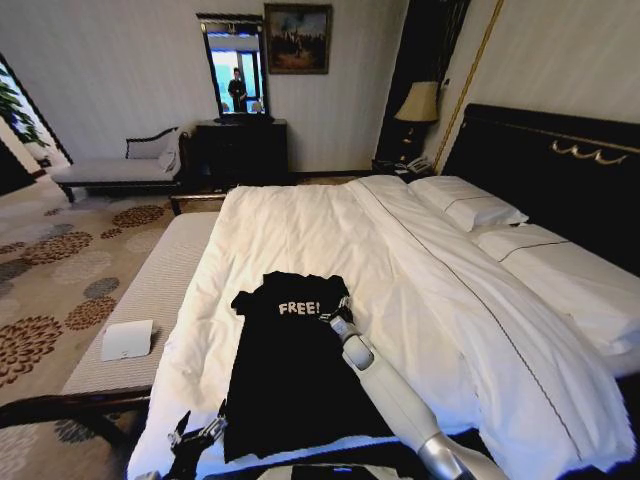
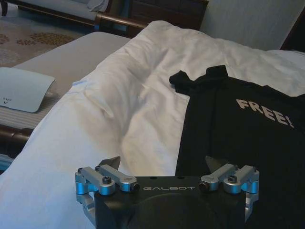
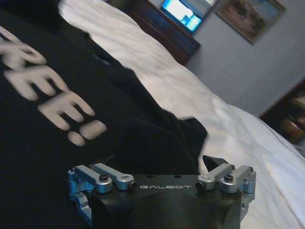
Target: Fold the clothes on the bed.
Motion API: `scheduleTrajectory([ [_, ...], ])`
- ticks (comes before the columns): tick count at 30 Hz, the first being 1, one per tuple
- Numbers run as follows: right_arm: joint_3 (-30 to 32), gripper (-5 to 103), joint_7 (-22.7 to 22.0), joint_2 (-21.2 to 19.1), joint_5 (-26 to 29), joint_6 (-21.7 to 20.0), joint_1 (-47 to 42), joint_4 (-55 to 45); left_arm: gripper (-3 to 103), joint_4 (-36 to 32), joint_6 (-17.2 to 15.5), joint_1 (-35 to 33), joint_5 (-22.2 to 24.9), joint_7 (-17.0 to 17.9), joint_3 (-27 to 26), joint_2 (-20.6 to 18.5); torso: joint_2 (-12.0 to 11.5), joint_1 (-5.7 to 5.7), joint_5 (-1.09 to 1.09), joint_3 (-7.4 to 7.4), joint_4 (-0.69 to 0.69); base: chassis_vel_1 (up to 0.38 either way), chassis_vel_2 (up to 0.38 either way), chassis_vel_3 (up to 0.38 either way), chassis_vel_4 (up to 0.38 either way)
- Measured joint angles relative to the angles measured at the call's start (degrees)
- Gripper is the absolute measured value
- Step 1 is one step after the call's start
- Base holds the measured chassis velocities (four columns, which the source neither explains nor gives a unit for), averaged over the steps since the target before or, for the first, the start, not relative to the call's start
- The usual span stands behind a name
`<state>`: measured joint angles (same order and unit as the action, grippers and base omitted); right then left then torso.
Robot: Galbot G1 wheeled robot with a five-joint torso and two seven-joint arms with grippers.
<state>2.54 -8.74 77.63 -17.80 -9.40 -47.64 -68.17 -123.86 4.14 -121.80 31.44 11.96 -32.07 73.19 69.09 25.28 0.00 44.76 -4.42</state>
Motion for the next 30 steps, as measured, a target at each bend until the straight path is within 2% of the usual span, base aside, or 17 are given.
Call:
scheduleTrajectory([
  [3, 2.1, 100, -1.6, 0.8, -0.7, -0.3, 0.8, 1.9, 100, 0.0, 0.0, 0.0, 0.1, 0.0, 0.0, -0.1, 0.0, 0.0, 0.0, 0.0, 0.0, 0.0, 0.0, 0.0, 0.0],
  [7, 9.7, 100, -5.2, 3.0, -2.3, -0.8, 2.7, 5.1, 100, 0.0, 0.0, 0.3, 0.1, 0.0, 0.2, -0.1, 0.0, 0.0, 0.0, 0.0, 0.01, 0.0, 0.0, 0.0, 0.0],
  [9, 11.3, 100, -5.8, 3.1, -2.0, -1.3, 2.9, 5.1, 100, 0.0, 0.0, 0.3, 0.1, 0.0, 0.2, -0.1, 0.0, 0.0, 0.0, 0.0, 0.01, 0.0, 0.0, 0.0, 0.0],
  [12, 14.4, 100, -6.3, 1.6, -1.0, -2.6, 2.5, 4.3, 100, 0.2, 0.0, 0.3, 0.2, 0.0, 0.3, -0.1, 0.0, 0.0, -0.01, 0.0, 0.0, 0.0, 0.0, 0.0, 0.0],
  [19, 17.4, 100, -7.2, -0.7, 0.1, -3.9, 2.0, 5.8, 100, 0.5, 0.0, 0.5, 0.2, -0.1, 0.6, -0.1, 0.0, 0.0, 0.0, 0.0, -0.02, 0.0, 0.0, 0.0, 0.0],
  [24, 16.7, 100, -7.4, -1.0, 5.6, -4.2, 1.2, 1.8, 100, 0.4, 0.0, 0.5, 0.1, -0.1, 0.8, 0.0, 0.0, 0.01, 0.0, 0.0, 0.0, 0.0, 0.0, 0.0, 0.0],
  [27, 15.8, 100, -7.7, -0.9, 10.9, -6.2, -0.8, -4.2, 100, 0.2, 0.1, 0.1, 0.0, -0.1, 0.4, 0.2, 0.0, 0.0, 0.0, 0.0, 0.01, 0.0, 0.0, 0.0, 0.0],
  [30, 15.9, 100, -8.0, -0.7, 12.4, -6.9, -2.1, -7.0, 100, 0.2, 0.2, -0.1, 0.0, -0.1, 0.3, 0.4, 0.0, 0.0, -0.01, 0.0, 0.0, 0.0, 0.0, 0.0, 0.0],
])
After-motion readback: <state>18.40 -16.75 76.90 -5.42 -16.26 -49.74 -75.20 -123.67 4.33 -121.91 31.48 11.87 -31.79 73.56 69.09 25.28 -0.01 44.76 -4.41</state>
